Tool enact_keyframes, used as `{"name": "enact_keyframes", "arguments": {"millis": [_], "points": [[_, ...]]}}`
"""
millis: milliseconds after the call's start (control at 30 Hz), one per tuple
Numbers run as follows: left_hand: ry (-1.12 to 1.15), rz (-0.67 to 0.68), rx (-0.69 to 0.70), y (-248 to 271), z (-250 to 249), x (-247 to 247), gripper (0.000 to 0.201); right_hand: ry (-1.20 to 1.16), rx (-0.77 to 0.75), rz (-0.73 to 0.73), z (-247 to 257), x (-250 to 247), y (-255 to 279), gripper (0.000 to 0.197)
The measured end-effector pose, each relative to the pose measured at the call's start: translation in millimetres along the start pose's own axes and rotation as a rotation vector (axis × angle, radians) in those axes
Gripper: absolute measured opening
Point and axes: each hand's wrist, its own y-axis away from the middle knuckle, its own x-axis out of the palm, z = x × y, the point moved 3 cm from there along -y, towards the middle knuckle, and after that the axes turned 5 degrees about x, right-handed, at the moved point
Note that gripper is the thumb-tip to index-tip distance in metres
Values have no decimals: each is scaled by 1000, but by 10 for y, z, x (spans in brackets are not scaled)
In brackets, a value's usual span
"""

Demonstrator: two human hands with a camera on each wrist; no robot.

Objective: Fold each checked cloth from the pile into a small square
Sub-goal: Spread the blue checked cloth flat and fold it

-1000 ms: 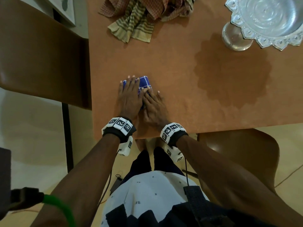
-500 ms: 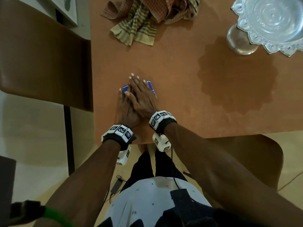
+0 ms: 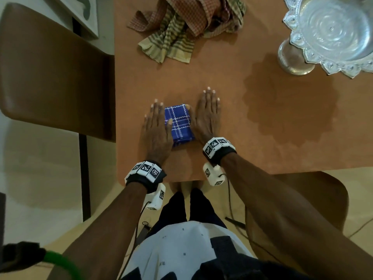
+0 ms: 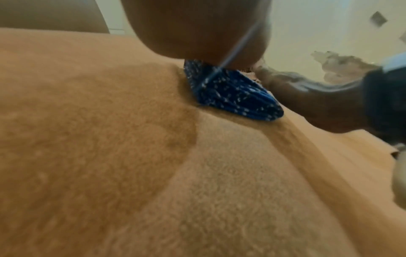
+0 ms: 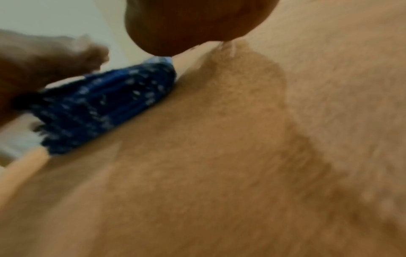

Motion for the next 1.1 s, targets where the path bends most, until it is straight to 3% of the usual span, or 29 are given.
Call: {"name": "enact_keyframes", "arguments": {"millis": [67, 167, 267, 400, 533, 600, 800, 1000, 1100], "points": [[64, -111, -125, 10, 67, -48, 52, -76, 130, -84, 47, -65, 131, 69], [131, -212, -249, 25, 54, -136, 45, -70, 115, -153, 234, -60, 419, 52], [255, -99, -431, -6, 88, -123, 47, -157, 230, -40, 317, 47, 588, 52], [468, 1, -642, -58, 206, -114, 65, -460, 308, 111, 336, 35, 590, 60], [733, 122, -758, -127, 206, -137, 73, -794, 508, 292, 235, -48, 447, 53], [831, 203, -752, -159, 165, -166, 77, -1006, 575, 366, 206, -102, 406, 54], [1024, 284, -658, -113, -80, -286, 42, -1325, 579, 475, 127, -364, 419, 52], [908, 293, -571, -198, -138, -273, 49, -1177, 618, 330, 51, -341, 470, 56], [824, 235, -534, -289, -153, -332, 38, -1107, 596, 277, 41, -359, 415, 63]]}}
